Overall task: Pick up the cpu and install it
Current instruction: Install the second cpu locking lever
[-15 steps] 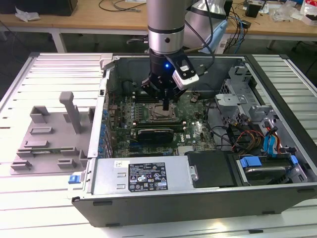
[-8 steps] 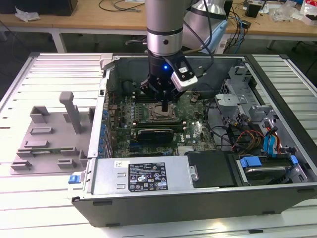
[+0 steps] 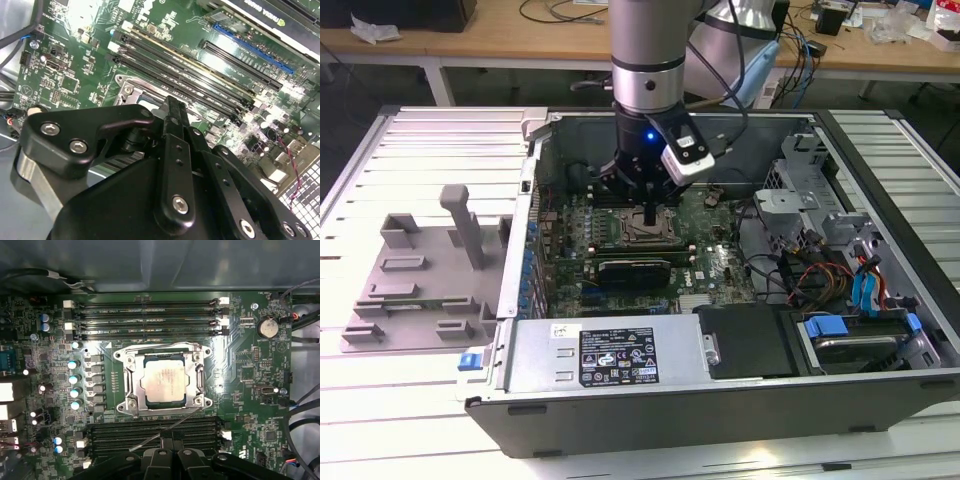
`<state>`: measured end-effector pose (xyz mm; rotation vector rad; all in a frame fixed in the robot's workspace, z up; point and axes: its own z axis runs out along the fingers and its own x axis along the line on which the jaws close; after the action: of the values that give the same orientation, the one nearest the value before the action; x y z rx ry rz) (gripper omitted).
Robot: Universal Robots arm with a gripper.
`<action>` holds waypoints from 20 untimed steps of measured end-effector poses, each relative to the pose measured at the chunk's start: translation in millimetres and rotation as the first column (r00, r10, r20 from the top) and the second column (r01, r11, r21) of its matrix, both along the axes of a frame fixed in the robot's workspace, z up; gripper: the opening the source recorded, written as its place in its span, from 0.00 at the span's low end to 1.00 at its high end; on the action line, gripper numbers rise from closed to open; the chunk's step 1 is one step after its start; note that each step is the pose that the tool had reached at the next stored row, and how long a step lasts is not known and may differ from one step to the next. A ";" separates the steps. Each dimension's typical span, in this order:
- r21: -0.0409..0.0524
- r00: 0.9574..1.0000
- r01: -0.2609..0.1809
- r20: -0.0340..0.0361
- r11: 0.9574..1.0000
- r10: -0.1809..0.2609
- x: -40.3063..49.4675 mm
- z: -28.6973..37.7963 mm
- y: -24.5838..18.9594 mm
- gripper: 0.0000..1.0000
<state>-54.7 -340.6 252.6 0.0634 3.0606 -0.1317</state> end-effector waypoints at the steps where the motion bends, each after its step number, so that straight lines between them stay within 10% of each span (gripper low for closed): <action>1: 0.000 1.000 0.000 0.000 1.000 0.000 -1.3 -0.5 -0.1 0.11; 14: 0.000 1.000 0.000 0.000 1.000 0.000 -7.7 -5.0 0.0 0.11; 20: 0.000 1.000 0.000 0.000 1.000 0.000 -11.4 -10.1 -6.4 0.11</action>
<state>-66.1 -347.0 242.5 0.0633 3.0607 -0.1322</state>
